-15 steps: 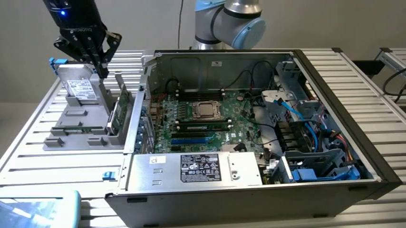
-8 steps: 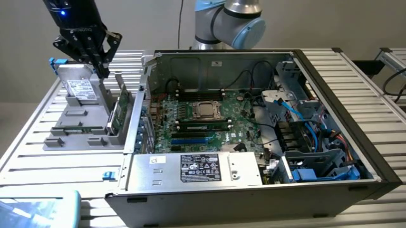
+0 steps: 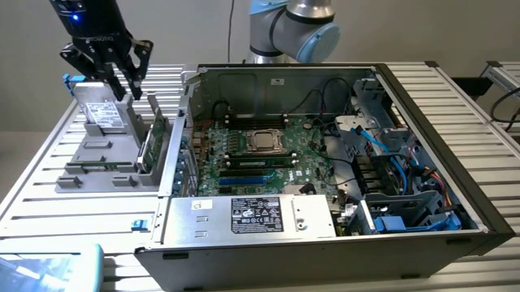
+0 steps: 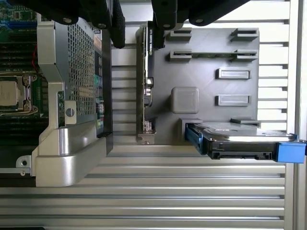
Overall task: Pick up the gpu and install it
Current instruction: 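Pick up the gpu and move the gpu toward the slot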
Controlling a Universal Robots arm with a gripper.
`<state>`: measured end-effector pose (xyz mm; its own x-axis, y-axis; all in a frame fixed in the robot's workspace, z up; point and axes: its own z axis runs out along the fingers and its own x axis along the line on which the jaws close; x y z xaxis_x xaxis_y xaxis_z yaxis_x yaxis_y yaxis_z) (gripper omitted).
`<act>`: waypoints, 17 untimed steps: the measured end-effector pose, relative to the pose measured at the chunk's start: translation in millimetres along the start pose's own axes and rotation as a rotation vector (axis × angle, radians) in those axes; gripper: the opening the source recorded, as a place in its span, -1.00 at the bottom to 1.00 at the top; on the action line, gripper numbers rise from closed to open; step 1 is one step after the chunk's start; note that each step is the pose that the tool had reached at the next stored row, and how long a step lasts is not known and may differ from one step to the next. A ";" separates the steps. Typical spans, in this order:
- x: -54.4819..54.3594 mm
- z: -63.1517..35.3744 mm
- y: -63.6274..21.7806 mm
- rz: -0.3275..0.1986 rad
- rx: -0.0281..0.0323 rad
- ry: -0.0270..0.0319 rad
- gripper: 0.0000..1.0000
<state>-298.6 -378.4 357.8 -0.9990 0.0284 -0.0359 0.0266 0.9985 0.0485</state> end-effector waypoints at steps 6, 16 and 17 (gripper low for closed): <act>7.7 6.4 -4.4 0.000 -0.0019 -0.0036 -0.24; 8.3 23.6 -5.7 -0.001 -0.0032 -0.0077 -0.08; 8.4 25.1 -5.7 -0.001 -0.0041 -0.0081 -0.08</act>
<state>-306.2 -382.7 332.2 -0.9986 0.0277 -0.0440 0.0254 0.9983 0.0525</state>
